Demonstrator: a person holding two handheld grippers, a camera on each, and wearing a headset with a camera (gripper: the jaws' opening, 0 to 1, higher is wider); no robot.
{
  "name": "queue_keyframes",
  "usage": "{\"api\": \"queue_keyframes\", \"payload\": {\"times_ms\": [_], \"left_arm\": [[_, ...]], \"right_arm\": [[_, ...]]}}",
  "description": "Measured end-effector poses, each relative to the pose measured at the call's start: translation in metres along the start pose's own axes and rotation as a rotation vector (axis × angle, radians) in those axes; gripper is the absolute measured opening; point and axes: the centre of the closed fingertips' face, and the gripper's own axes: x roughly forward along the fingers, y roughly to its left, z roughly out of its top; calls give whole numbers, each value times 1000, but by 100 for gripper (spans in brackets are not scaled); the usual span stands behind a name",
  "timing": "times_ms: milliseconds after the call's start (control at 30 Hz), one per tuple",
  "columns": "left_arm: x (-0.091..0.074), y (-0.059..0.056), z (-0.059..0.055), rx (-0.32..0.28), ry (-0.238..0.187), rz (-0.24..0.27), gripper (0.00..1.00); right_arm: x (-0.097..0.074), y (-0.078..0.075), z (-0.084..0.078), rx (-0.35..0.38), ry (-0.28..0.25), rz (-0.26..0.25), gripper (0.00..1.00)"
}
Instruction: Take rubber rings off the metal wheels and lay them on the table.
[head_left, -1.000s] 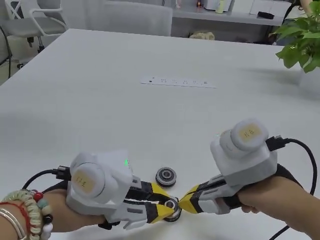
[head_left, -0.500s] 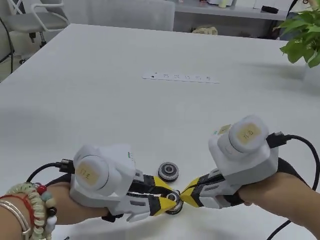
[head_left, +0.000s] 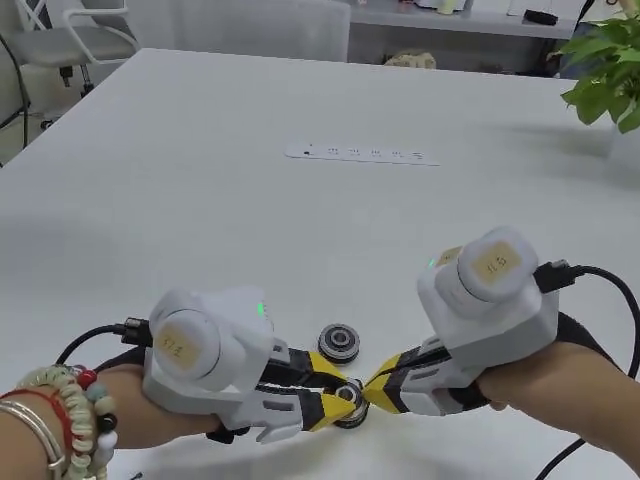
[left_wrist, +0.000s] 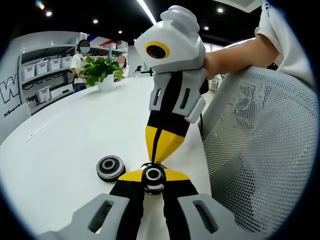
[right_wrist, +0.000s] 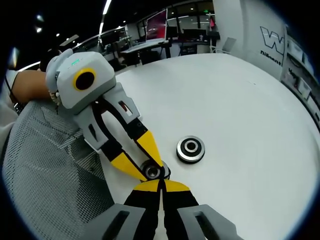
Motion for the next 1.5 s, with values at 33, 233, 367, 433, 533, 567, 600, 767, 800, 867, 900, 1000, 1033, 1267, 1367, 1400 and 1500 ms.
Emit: {"api": "queue_keyframes", "payload": {"times_ms": [33,233,367,433,533,567,600,767,800,867,900,1000,1033,1267,1367,1400,1500], "left_arm": [[0,0,0,0,0,0,8],[0,0,0,0,-1,-2,8],[0,0,0,-1,-2,-2,8],[0,0,0,-1,-2,-2,8],[0,0,0,-2,-3,-3,8],[0,0,0,-2,-3,-3,8],[0,0,0,-3,-3,-2,8],[0,0,0,-3,-3,-1,8],[0,0,0,-3,-3,-1,8],[0,0,0,-3,-2,0,8],[0,0,0,-3,-3,0,8],[0,0,0,-3,-2,1,8],[0,0,0,-4,-2,2,8],[0,0,0,-9,-2,3,8],[0,0,0,-10,-3,3,8],[0,0,0,-11,-3,4,8],[0,0,0,-12,-3,4,8]], "right_arm": [[0,0,0,2,0,1,0],[-1,2,1,2,-2,7,0],[-1,4,2,-6,-2,9,0],[-1,4,3,-9,-4,11,0],[-1,6,4,-6,-9,18,0],[-1,7,5,-9,-10,19,0],[-1,7,5,-12,-10,20,0],[0,14,9,-18,-35,55,0],[0,14,9,-24,-32,53,0],[2,13,4,-44,-6,40,0],[3,12,4,-42,-5,41,0],[0,11,5,-14,-19,51,0],[0,12,6,-11,-23,52,0],[0,13,9,-1,-39,56,0],[0,13,9,5,-39,54,0],[0,12,8,3,-36,53,0],[1,12,6,2,-28,50,0]]}}
